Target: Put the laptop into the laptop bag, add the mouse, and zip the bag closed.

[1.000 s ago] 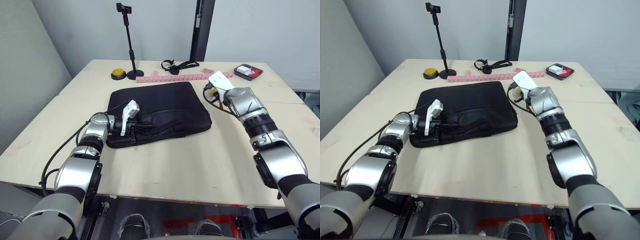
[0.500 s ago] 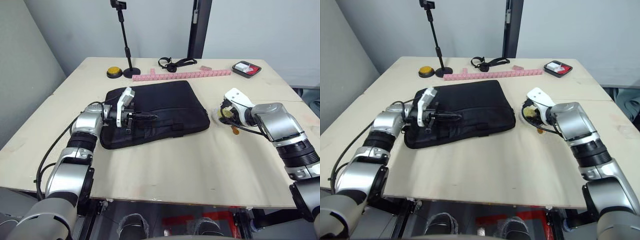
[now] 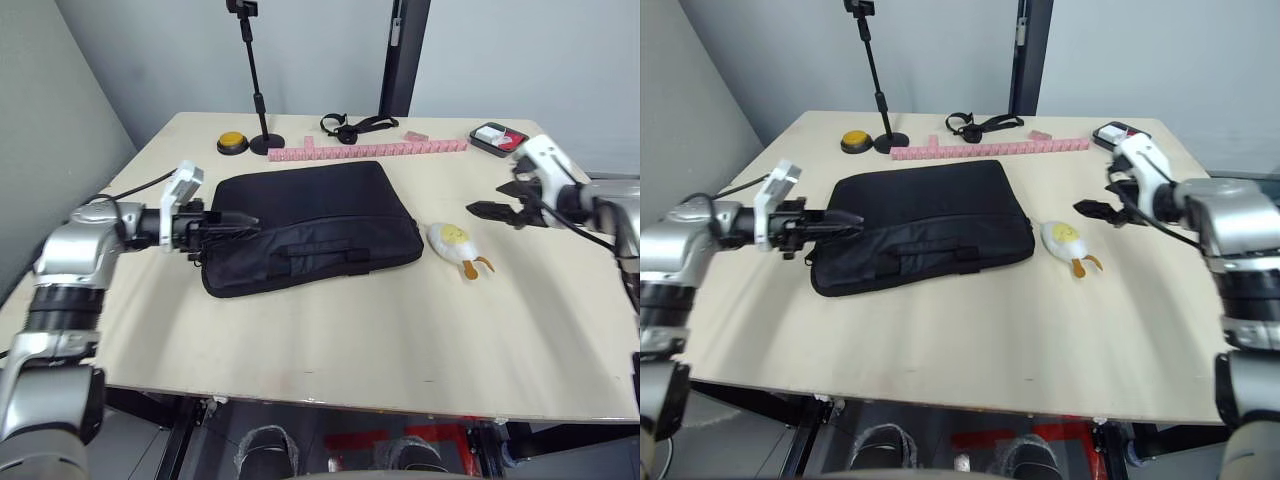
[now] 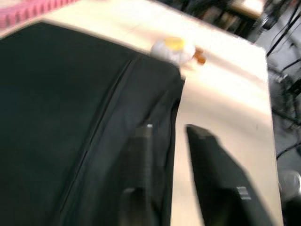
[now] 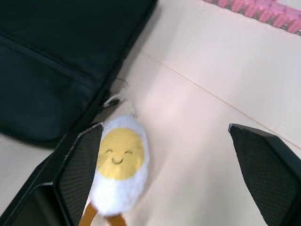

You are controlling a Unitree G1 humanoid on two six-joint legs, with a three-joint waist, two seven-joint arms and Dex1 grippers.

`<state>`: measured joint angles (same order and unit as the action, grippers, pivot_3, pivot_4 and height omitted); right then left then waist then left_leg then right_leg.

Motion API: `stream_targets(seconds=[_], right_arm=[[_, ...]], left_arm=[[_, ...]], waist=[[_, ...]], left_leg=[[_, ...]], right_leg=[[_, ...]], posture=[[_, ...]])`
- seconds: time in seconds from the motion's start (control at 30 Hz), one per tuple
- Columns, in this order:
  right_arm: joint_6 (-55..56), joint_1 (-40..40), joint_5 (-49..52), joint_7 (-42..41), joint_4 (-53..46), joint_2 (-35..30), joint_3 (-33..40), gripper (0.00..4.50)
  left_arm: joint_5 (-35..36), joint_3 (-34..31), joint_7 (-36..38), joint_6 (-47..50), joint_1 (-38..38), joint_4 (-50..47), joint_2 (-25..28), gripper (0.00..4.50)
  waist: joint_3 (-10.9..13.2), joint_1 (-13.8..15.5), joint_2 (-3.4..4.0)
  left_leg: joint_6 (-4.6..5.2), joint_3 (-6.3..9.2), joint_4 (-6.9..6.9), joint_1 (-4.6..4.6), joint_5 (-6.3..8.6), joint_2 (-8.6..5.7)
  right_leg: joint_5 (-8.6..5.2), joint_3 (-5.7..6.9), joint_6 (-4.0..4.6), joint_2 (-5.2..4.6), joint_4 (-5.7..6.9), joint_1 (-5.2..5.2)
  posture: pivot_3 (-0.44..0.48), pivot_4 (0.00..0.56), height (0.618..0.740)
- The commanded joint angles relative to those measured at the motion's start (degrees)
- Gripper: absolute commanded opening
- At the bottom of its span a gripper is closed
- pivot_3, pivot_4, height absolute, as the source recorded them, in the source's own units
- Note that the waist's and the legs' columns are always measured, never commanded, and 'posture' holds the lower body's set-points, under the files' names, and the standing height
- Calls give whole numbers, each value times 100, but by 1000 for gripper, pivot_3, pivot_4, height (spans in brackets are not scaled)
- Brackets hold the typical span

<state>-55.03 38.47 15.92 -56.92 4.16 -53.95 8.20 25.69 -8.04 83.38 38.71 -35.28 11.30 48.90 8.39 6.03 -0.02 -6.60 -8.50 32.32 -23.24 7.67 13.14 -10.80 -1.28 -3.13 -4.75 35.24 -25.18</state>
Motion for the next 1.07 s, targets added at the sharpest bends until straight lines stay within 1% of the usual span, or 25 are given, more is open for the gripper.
stream_targets(seconds=[0.03,0.07,0.17,0.23,0.33,0.4,0.5,0.57,0.67,0.77,1.07], right_arm=[[540,-763,512,-878,-164,-547,736,4500],[665,-996,586,-1051,-69,-681,888,4500],[919,-1330,760,-1279,130,-874,1088,4500],[1082,-1448,830,-1440,365,-975,1184,4500],[1202,-1456,912,-1513,632,-1055,1229,4500],[1206,-1438,999,-1550,757,-1090,1271,4500],[1320,-1605,1027,-1595,738,-1164,1306,4500],[1339,-1704,1054,-1583,710,-1199,1315,4500],[1375,-1935,1072,-1575,675,-1283,1476,4500],[1406,-2040,1071,-1542,684,-1341,1535,4500],[1364,-2115,1144,-1367,559,-1300,1518,4500]], left_arm=[[221,-778,-143,238,518,-391,776,2996],[266,-1011,-156,355,717,-363,1022,3371],[379,-1395,-181,471,1102,-276,1446,4469],[213,-1672,-136,295,1517,-116,1797,4493],[36,-1944,-18,-72,2121,39,2150,4493],[106,-2138,-3,-6,2259,209,2300,4493],[337,-2625,21,245,2427,346,2360,4493],[398,-2827,103,266,2613,320,2342,4493],[444,-3132,-53,392,2761,536,2313,4493],[425,-3190,-68,341,2871,728,2339,4493],[381,-2656,-237,121,2570,1093,2277,4493]], waist=[[0,-2,0],[0,-3,-1],[1,-41,-2],[1,-61,-1],[0,-81,-2],[0,-74,-3],[0,-52,-5],[-1,-40,-6],[-1,-31,-7],[-1,-41,-7],[-4,-45,-11]], left_leg=[[-1,-1,1,3,1,3],[-2,-1,1,2,2,7],[-2,-4,2,5,2,10],[-1,-13,14,15,2,10],[1,-22,21,34,3,11],[2,-22,25,36,3,12],[3,-21,31,34,3,13],[8,-21,31,31,5,11],[12,-21,30,30,7,11],[12,-21,32,31,7,12],[13,-20,46,38,7,12]], right_leg=[[-1,1,0,3,2,-1],[-1,1,1,6,2,-2],[-3,0,2,10,1,0],[-3,-7,3,10,8,3],[-3,-18,2,8,15,13],[-3,-18,3,8,16,16],[-2,-16,5,9,20,15],[-4,-16,8,8,16,16],[-5,-13,11,8,12,17],[-5,-14,11,8,15,17],[-5,-16,12,7,22,25]], posture=[[0,150,739],[0,150,739],[0,150,739],[0,150,739],[0,150,739],[0,150,739],[0,150,739],[0,150,739],[0,150,739],[0,150,739],[0,150,739]])
